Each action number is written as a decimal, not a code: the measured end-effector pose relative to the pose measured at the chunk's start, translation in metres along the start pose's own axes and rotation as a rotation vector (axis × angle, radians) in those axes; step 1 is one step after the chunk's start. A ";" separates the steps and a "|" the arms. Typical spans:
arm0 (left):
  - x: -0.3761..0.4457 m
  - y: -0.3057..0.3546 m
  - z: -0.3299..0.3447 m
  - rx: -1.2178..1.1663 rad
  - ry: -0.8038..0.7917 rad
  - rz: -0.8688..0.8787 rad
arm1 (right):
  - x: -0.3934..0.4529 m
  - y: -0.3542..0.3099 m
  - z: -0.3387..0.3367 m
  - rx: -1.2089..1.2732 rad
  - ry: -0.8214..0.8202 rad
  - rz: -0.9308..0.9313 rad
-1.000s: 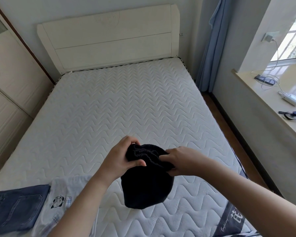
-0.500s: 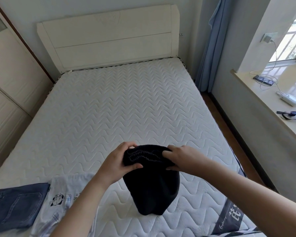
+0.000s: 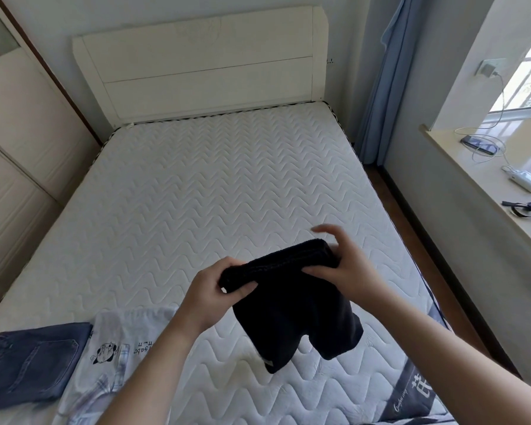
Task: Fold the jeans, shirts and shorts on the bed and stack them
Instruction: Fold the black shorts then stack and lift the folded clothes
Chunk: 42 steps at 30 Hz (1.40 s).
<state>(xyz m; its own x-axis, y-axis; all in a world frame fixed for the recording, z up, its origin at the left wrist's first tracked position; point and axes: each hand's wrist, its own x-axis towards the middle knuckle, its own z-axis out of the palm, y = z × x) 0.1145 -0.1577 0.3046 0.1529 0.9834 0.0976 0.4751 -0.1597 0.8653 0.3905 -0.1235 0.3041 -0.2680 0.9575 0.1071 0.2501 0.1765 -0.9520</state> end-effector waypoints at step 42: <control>0.072 0.105 -0.024 0.254 -0.334 0.045 | -0.053 0.196 -0.020 0.600 0.065 0.689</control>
<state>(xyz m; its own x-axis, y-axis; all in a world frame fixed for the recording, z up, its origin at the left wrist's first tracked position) 0.1547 -0.1018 0.4147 0.4308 0.8998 -0.0688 0.6538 -0.2586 0.7111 0.4724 -0.1349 0.1179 -0.1818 0.8211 -0.5410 -0.1952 -0.5694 -0.7986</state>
